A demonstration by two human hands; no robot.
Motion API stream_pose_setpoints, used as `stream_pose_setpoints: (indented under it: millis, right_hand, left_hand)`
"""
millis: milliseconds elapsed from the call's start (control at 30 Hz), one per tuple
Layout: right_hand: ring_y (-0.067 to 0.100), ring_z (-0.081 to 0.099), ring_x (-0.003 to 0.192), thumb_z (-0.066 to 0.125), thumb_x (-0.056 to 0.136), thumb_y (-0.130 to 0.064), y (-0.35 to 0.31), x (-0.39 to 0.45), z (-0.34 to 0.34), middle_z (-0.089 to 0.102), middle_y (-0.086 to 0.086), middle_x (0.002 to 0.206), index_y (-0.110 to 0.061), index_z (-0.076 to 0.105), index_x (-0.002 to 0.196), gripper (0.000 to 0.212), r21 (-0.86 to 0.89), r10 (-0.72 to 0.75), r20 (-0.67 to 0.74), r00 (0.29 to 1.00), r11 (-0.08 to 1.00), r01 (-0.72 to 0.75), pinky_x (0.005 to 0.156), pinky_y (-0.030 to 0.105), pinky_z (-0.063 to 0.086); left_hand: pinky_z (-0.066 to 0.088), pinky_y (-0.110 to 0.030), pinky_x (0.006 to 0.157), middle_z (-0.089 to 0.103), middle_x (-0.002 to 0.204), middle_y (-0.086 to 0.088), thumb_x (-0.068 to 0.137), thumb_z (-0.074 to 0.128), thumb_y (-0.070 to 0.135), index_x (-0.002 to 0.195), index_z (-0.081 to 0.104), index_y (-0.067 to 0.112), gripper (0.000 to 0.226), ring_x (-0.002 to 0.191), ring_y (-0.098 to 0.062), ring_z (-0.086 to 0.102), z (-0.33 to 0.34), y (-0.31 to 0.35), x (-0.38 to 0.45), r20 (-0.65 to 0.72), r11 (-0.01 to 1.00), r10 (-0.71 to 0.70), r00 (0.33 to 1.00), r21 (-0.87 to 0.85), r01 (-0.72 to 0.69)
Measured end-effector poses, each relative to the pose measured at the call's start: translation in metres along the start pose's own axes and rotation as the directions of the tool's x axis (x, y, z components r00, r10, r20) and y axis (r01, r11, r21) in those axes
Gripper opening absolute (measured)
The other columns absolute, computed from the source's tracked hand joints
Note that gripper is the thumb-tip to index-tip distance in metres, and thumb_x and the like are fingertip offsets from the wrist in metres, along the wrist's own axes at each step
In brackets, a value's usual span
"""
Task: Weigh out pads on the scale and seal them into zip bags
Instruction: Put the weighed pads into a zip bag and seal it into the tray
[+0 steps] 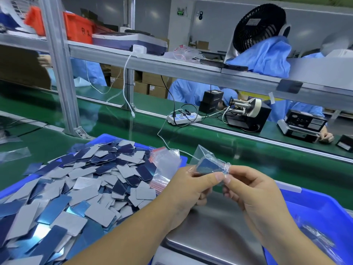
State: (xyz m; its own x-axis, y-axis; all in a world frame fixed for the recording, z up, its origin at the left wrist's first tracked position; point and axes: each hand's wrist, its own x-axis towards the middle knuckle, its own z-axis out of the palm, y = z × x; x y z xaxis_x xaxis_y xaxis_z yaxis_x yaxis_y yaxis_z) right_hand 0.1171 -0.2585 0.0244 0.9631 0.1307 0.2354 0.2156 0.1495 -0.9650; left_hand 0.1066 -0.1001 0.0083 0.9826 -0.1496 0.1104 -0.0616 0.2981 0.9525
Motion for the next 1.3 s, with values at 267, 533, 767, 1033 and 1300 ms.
stream_pose_setpoints:
  millis: [267,533,767,1033,1300]
  right_hand:
    - [0.013,0.058,0.066,0.072,0.064,-0.04,-0.01,-0.008,0.003,0.069,0.0,0.075,-0.023,0.079,0.099,0.04,-0.027,-0.033,0.084,0.996,0.999,0.036,0.059,0.021,0.05]
    - [0.009,0.072,0.081,0.072,0.086,-0.001,-0.008,-0.006,-0.001,0.078,-0.007,0.089,-0.031,0.08,0.084,0.031,-0.291,-0.234,-0.051,0.971,0.933,0.21,0.074,0.018,0.056]
    - [0.011,0.063,0.089,0.083,0.076,-0.004,-0.006,-0.005,-0.007,0.067,-0.015,0.083,-0.037,0.062,0.109,0.051,-0.631,-0.504,0.243,0.829,0.567,0.53,0.081,0.012,0.044]
    - [0.014,0.062,0.085,0.076,0.078,-0.018,-0.01,0.003,-0.02,0.064,-0.014,0.096,-0.045,0.064,0.106,0.04,-0.56,-0.32,0.184,0.929,0.743,0.367,0.075,0.02,0.05]
    - [0.017,0.063,0.072,0.074,0.083,0.002,-0.008,0.01,-0.026,0.072,0.006,0.079,-0.039,0.068,0.099,0.045,-0.323,-0.145,0.152,0.978,0.928,0.188,0.071,0.035,0.052]
  left_hand:
    - [0.029,-0.018,0.046,0.056,0.068,0.006,0.078,0.076,0.036,0.093,0.078,0.027,0.018,0.05,-0.007,0.035,0.002,0.0,-0.003,-0.015,0.996,0.047,0.999,0.079,-0.046]
    - [0.042,-0.018,0.066,0.071,0.087,0.013,0.075,0.076,0.031,0.103,0.078,0.032,0.029,0.075,-0.001,0.057,0.005,-0.001,-0.005,0.078,0.994,0.018,0.997,0.102,-0.026]
    - [0.057,-0.033,0.084,0.077,0.103,0.003,0.073,0.073,0.036,0.117,0.071,0.034,0.044,0.097,-0.014,0.072,0.001,-0.002,-0.001,0.072,0.936,0.081,0.994,0.336,-0.101]
    - [0.055,-0.021,0.079,0.078,0.09,0.003,0.069,0.078,0.032,0.094,0.073,0.043,0.028,0.087,-0.011,0.074,-0.005,-0.004,0.005,0.011,0.94,0.116,0.993,0.321,-0.113]
    - [0.055,-0.039,0.078,0.074,0.084,-0.016,0.072,0.079,0.028,0.08,0.072,0.023,0.011,0.074,-0.021,0.066,-0.008,0.003,0.004,-0.064,0.971,-0.01,0.998,0.237,0.025]
